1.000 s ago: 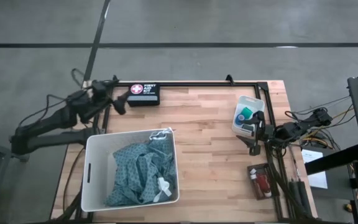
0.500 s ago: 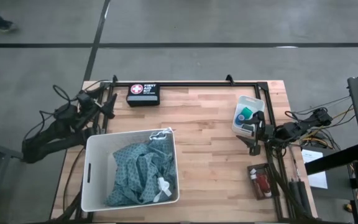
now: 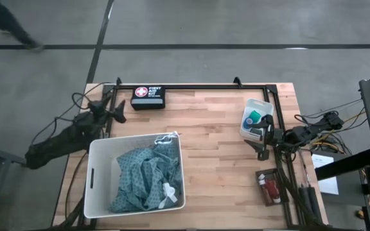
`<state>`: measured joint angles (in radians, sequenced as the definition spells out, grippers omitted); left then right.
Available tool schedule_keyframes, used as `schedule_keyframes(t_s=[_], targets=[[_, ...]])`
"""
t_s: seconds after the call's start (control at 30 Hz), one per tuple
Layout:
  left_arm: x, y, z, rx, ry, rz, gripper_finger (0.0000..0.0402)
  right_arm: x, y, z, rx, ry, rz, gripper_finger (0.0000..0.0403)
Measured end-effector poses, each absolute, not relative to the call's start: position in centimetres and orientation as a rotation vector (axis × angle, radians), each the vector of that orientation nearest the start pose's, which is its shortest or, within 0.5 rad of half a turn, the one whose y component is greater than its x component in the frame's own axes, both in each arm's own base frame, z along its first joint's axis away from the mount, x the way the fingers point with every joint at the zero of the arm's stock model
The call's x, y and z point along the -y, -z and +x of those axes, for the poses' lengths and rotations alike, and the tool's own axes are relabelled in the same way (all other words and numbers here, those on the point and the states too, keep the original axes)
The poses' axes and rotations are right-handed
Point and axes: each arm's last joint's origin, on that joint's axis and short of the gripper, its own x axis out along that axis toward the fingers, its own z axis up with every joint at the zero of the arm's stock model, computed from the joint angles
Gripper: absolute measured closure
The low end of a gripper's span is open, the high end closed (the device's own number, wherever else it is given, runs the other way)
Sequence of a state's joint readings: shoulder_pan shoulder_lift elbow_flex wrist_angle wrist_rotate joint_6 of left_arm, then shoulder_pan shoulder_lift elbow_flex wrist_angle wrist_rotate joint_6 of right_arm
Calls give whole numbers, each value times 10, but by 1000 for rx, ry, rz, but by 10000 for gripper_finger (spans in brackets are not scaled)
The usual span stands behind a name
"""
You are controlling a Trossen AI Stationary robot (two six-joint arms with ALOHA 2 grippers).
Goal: Pick & Place Medicine items
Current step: Return to Home Position
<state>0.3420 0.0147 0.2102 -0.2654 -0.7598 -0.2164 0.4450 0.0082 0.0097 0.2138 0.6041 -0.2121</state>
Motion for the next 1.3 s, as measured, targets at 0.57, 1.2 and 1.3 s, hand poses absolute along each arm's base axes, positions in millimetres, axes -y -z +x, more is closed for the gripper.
schedule_keyframes(t_s=[0.57,1.2,1.3], targets=[[-46,-169,75,-9,-1053,-279,9,-24,-186,89,169,177,-101,101],[-46,-169,76,-19,-1049,-275,9,-24,-186,89,168,178,-103,101],[-46,-168,76,-20,-1049,-275,9,-24,-186,89,168,177,-101,101]])
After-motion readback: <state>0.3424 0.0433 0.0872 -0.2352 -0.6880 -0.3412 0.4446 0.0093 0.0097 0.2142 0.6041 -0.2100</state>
